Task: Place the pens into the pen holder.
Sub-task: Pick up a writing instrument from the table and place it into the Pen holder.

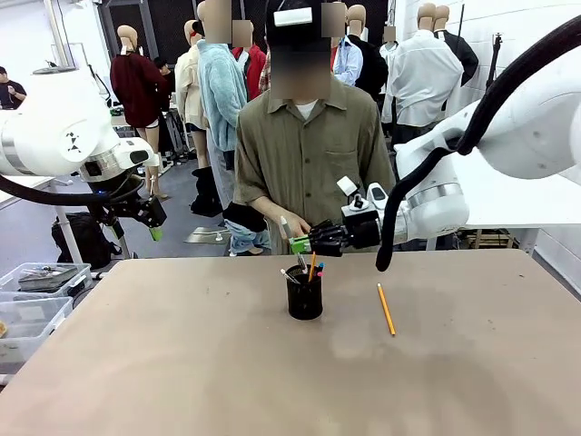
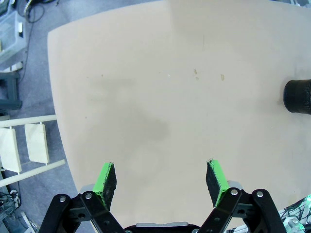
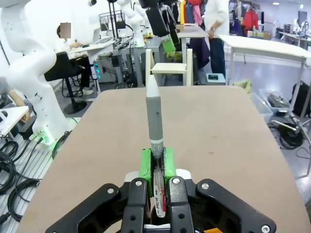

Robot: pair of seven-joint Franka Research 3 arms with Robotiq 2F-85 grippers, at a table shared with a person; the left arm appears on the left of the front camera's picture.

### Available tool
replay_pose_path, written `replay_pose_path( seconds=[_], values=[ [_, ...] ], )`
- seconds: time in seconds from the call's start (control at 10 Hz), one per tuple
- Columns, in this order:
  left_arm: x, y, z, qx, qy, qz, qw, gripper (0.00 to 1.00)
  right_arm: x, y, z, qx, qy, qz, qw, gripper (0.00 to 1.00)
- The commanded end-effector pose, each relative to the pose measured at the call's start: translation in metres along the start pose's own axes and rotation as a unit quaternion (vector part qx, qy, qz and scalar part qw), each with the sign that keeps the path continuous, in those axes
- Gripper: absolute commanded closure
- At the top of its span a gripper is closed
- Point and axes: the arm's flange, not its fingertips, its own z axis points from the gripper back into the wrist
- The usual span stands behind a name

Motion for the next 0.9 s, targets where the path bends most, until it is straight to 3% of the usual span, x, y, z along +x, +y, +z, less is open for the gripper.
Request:
replay_pose_path(
  seconds=[0.0, 0.3, 0.4, 0.8],
  values=[
    [-0.002, 0.003, 0.001, -0.003, -0.004, -0.005, 1.0, 0.04, -0.004, -0.019, -0.004, 0.009, 0.016, -0.009, 1.0, 1.0],
    [-0.002, 0.003, 0.001, -0.003, -0.004, -0.005, 1.0, 0.04, -0.016, -0.024, -0.006, 0.004, 0.023, -0.012, 1.0, 1.0],
    [-0.002, 0.003, 0.001, -0.003, -0.004, -0.005, 1.0, 0.04, -0.016, -0.023, -0.005, 0.003, 0.028, -0.013, 1.0, 0.91],
    [-0.002, 0.003, 0.001, -0.003, -0.004, -0.005, 1.0, 0.04, -0.011, -0.018, 0.0, 0.006, 0.022, -0.005, 1.0, 0.14]
  ],
)
